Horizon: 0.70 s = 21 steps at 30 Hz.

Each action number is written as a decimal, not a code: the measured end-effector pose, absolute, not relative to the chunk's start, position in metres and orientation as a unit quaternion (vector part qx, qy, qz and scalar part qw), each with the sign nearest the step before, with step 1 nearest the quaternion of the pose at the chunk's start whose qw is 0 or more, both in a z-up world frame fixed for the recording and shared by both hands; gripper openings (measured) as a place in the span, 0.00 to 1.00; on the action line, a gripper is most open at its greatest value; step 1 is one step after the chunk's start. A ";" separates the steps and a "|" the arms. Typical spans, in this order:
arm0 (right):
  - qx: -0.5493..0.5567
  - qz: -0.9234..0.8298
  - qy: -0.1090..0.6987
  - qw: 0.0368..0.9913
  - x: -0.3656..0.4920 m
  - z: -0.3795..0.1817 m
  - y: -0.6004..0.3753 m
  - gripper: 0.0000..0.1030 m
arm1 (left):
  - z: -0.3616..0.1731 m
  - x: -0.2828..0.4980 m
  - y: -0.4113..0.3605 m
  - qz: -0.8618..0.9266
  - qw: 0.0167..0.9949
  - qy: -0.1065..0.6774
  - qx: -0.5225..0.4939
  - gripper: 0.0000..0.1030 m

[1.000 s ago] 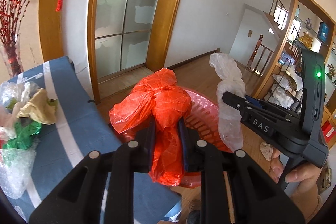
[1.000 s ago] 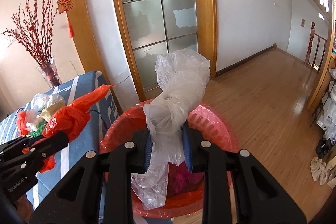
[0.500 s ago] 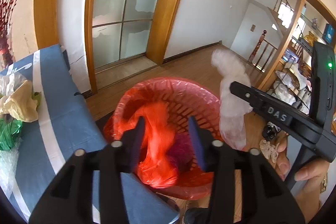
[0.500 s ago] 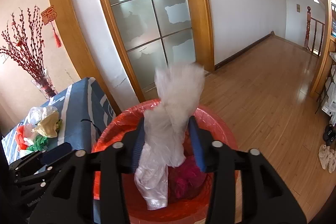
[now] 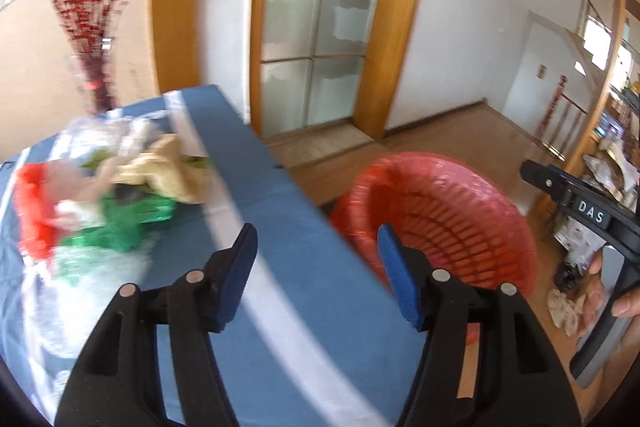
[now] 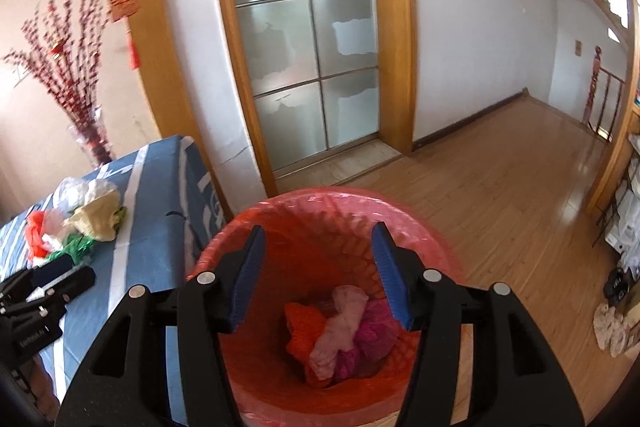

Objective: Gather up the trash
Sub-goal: 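Move both grippers back to the table and grasp the beige bag with the right gripper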

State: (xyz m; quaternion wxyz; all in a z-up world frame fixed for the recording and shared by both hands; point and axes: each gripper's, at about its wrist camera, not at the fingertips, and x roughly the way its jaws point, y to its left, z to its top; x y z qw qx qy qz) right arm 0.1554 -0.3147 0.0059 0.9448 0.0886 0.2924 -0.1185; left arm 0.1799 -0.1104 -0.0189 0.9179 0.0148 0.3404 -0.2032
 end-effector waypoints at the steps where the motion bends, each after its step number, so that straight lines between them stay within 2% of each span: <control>1: 0.085 -0.113 0.293 0.946 0.156 0.006 -0.310 0.54 | -0.017 0.180 -0.101 -0.196 0.920 0.339 0.011 0.60; 13: 0.053 0.008 0.308 0.950 0.199 0.008 -0.203 0.52 | 0.005 0.185 0.040 -0.066 0.946 0.317 -0.031 0.62; 18: 0.061 0.066 0.325 0.941 0.235 0.004 -0.151 0.46 | -0.001 0.195 0.095 -0.008 0.944 0.326 -0.043 0.63; 21: 0.046 0.087 0.336 0.937 0.258 -0.001 -0.116 0.36 | -0.006 0.200 0.119 0.012 0.942 0.332 -0.051 0.63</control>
